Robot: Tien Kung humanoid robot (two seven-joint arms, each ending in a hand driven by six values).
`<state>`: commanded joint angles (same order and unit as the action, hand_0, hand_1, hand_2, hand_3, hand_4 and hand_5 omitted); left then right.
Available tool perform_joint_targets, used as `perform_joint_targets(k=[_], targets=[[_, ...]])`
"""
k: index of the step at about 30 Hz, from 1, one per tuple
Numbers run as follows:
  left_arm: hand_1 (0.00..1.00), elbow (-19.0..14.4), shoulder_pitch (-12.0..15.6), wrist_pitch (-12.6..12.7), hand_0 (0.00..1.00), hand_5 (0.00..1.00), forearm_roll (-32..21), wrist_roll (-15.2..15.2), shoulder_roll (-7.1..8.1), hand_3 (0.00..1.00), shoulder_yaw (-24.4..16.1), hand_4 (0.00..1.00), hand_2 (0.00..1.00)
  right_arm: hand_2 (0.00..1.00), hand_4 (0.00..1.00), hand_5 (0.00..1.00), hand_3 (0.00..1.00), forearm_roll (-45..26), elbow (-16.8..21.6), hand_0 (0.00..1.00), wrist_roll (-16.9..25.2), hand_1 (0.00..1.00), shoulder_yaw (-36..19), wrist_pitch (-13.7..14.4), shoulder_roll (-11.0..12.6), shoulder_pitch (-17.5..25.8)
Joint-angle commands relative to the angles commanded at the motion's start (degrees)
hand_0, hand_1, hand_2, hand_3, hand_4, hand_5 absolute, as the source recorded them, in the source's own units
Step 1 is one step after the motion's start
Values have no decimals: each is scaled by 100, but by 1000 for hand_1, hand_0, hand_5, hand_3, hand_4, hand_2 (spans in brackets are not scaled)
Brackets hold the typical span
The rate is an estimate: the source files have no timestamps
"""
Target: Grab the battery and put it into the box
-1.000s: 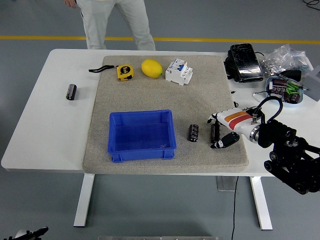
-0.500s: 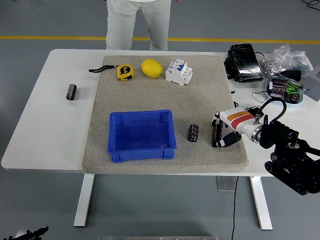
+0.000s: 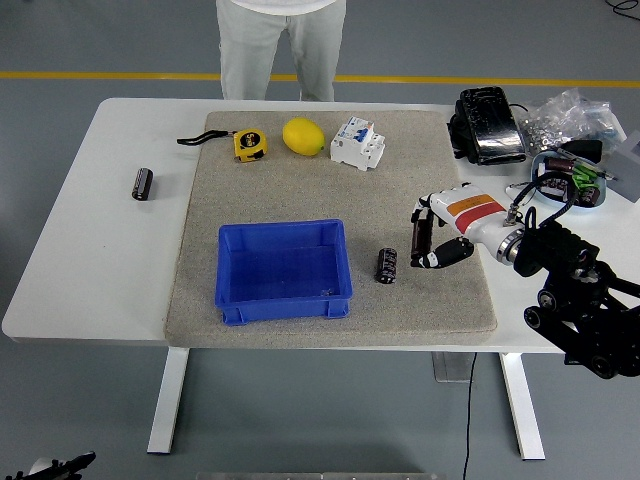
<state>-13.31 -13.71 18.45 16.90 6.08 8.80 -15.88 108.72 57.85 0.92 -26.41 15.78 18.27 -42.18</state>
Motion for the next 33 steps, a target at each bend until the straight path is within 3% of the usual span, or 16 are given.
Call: perform_joint_targets(k=[6,12,19,20,25,26,31,32,33], targets=[[646,5,23,4,683,486,48,22,2,611,-34,627,716,459,958,226,490,-539,564,480,54,434,227,45,-137,-240],[644,3,40,8,683,486,85,38,9,611,-57,628,716,462,946,229,491,-638,752,495,0,439,608,-10,-443,-493],[637,1,71,14,684,486,107,39,31,611,-82,628,712,483,936,237,500,-727,586,522,-30,464,1203,-119,-907,-804],[633,0,70,16,684,487,120,43,33,611,-89,628,706,522,940,255,524,-757,490,543,-28,511,1292,-127,-1010,-859],[633,-7,53,17,684,487,167,61,38,611,-111,628,706,522,940,255,524,-858,122,543,-17,511,1473,-133,-1339,-1023],[635,-7,52,17,684,486,170,61,39,611,-113,628,708,640,998,293,656,-863,92,598,-16,592,1478,-133,-1367,-1036],[635,-6,57,21,684,486,196,63,42,611,-135,628,708,640,998,293,656,-926,34,598,161,592,1426,-341,-1427,-1098],[633,-5,57,21,684,486,202,64,43,612,-139,628,706,730,998,296,792,-924,39,705,188,693,1412,-375,-1424,-1105],[633,-4,59,21,684,486,205,65,43,612,-142,628,706,730,998,296,792,-926,42,705,208,693,1401,-403,-1422,-1111]])
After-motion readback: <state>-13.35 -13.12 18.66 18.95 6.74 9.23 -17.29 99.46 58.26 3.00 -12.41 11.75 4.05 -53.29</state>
